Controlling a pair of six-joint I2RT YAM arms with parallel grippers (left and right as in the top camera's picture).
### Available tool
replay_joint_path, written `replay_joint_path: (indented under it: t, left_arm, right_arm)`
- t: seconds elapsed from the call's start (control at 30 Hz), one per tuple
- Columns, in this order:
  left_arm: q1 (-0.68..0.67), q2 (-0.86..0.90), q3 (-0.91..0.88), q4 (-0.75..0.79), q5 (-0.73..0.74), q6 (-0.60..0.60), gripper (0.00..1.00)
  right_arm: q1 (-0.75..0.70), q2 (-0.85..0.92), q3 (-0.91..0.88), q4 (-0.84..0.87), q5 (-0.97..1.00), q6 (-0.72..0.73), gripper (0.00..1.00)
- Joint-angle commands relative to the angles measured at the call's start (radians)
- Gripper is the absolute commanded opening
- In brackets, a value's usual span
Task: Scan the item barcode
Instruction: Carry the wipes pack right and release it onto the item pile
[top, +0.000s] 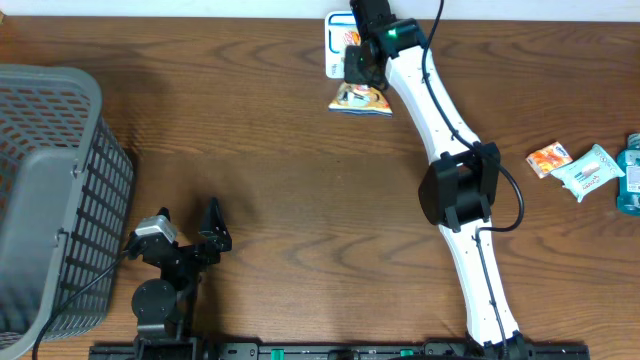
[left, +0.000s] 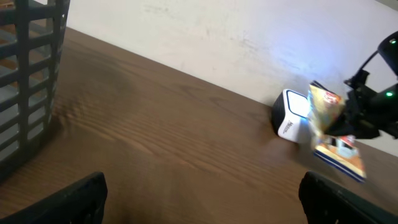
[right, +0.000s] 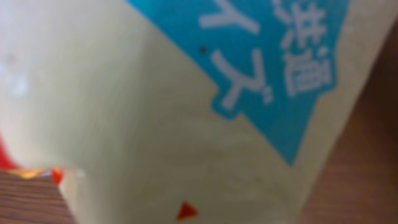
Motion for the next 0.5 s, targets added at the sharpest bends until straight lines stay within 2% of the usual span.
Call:
replay_joint_path:
  t: [0.0, 0.13, 0.27, 0.47]
  left_arm:
    - [0.003, -0.005, -0.019, -0.029, 0.010, 0.002, 0.97]
    - [0.003, -0.005, -0.019, -0.029, 0.010, 0.002, 0.97]
    - [0.003, -0.005, -0.019, -0.029, 0.010, 0.002, 0.97]
    - [0.003, -0.005, -0.019, -0.029, 0.010, 0.002, 0.97]
  right_arm:
    - [-0.023, -0.098, 0.087, -0.103, 0.156, 0.017, 0.01]
    - [-0.060, -0.190, 0.100, -0.282, 0.286, 0.017, 0.01]
    - [-0.132, -0.224, 0.100, -0.390, 0.385, 0.018, 0.01]
    - [-0.304, -0.195, 0.052, -0.403, 0.415, 0.093, 0.01]
